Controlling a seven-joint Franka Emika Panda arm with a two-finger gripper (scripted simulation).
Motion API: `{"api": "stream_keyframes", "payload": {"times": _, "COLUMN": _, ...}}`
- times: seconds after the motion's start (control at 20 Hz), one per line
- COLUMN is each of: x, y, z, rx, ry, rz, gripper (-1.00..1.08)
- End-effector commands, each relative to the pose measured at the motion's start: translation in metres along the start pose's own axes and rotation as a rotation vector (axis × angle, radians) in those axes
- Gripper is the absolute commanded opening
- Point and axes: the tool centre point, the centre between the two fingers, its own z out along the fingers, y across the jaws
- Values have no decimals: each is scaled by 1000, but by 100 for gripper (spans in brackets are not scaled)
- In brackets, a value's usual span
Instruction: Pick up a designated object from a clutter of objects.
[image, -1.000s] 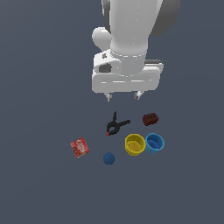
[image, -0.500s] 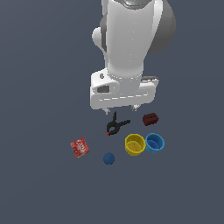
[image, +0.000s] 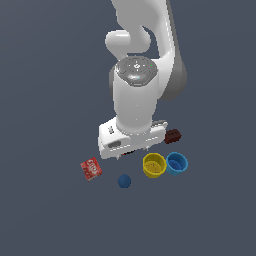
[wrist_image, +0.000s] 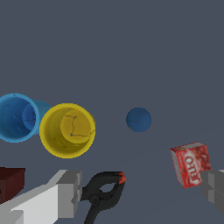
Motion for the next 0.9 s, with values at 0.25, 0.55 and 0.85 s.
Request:
{"api": "stream_keyframes", "payload": {"times": 0.25, "x": 20, "y": 23, "z": 70, "rx": 2, "ry": -3, "rz": -127, "gripper": 100}}
{"api": "stream_keyframes", "payload": {"times": 0.55, "x": 27, "y": 34, "z": 109, "rx": 3, "ry": -5, "rz": -194, "gripper": 100}}
{"api": "stream_keyframes", "payload": {"times": 0.85, "x": 29, "y": 39, "z": 130, "rx": 4, "ry": -6, "rz": -227, "gripper": 100}}
